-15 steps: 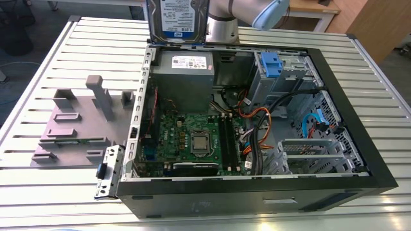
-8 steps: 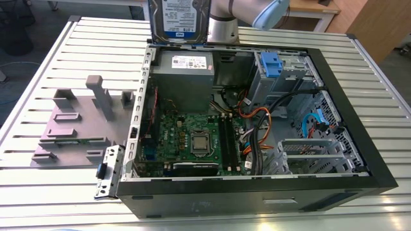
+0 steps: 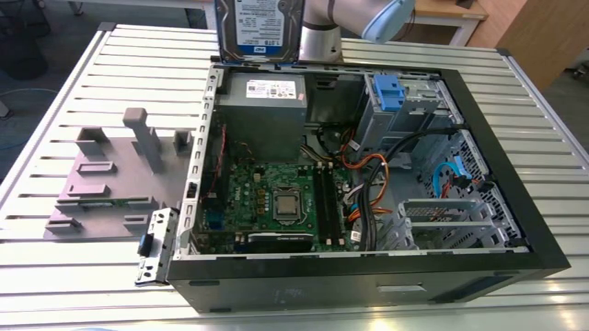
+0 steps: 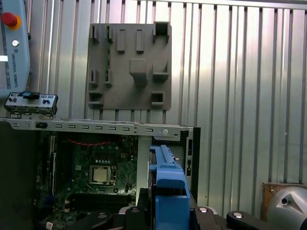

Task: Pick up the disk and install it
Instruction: 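Pick up the disk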

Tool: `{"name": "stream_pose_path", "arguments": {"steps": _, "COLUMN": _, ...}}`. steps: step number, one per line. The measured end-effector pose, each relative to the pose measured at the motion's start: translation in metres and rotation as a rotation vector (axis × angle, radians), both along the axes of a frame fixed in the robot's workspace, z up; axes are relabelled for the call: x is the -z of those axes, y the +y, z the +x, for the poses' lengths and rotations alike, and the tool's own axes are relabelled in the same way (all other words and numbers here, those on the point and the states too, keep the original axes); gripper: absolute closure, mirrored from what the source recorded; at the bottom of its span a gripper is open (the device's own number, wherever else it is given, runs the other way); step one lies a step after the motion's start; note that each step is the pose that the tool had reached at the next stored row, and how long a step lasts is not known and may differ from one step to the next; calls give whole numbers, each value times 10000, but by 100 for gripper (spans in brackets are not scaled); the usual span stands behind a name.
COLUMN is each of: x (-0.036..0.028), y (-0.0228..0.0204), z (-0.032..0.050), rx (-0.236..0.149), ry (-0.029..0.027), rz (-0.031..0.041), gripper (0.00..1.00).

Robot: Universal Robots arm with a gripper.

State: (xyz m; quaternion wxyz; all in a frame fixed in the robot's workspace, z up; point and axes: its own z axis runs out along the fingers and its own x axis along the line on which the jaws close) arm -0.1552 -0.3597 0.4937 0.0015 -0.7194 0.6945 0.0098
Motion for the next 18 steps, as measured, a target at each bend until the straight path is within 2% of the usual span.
{"name": "stream_pose_path", "arguments": {"steps": 18, "x": 0, "y": 0, "z": 50, "rx": 0, "ry": 0, "rz": 0, "gripper": 64}}
